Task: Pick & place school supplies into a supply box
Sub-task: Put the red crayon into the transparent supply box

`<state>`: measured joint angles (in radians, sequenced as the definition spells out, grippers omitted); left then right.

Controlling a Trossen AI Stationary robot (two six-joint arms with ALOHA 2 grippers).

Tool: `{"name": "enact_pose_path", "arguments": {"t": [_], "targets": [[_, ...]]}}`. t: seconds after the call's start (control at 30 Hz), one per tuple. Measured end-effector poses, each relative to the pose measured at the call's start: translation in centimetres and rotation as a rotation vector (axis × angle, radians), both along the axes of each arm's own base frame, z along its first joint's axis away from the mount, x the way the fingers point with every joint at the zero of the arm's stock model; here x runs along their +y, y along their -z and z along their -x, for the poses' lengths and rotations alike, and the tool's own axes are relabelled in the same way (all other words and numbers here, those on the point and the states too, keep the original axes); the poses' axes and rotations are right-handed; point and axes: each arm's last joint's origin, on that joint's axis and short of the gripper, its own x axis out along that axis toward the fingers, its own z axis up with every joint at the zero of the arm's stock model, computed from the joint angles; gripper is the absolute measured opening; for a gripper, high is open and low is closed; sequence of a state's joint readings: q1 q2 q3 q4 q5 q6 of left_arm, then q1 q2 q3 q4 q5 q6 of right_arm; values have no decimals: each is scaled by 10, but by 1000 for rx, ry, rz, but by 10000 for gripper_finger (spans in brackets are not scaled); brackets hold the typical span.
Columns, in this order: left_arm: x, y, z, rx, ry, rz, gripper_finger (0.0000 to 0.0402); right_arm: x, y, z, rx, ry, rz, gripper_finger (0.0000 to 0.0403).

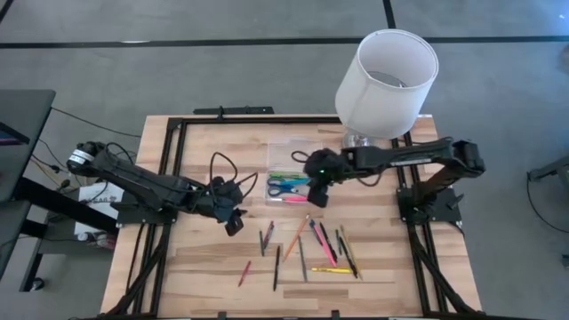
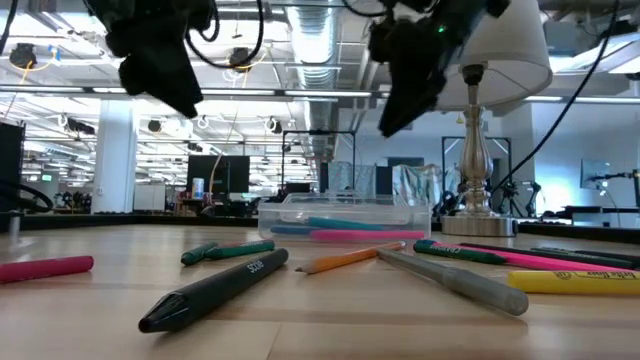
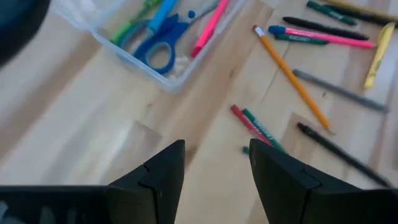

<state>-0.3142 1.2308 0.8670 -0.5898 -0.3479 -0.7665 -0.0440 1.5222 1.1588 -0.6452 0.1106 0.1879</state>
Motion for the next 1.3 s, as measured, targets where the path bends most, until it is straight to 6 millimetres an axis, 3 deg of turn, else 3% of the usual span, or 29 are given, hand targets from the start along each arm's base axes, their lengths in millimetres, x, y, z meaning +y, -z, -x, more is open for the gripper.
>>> {"name": "enact_pose_path", "arguments": {"t": [0.23, 0.6, 0.73, 0.93, 1.17, 1.3], "targets": [[-18, 14, 5, -10, 17, 216, 174, 12, -29, 46, 75, 108, 37, 119], [-77, 19, 20, -78, -54, 431, 174, 29, -64, 100, 18, 196, 161, 119], [-104, 38, 10, -102, -16, 440, 174, 30, -71, 112, -7, 193, 177, 119], [-135, 60, -18, 39, -44, 357, 174, 31, -76, 128, 8, 173, 182, 119], [-151, 75, -49, 331, -106, 184, 174, 29, -82, 140, -8, 181, 202, 119], [-158, 80, -63, 369, -99, 185, 174, 28, -84, 144, -17, 176, 202, 119]]}}
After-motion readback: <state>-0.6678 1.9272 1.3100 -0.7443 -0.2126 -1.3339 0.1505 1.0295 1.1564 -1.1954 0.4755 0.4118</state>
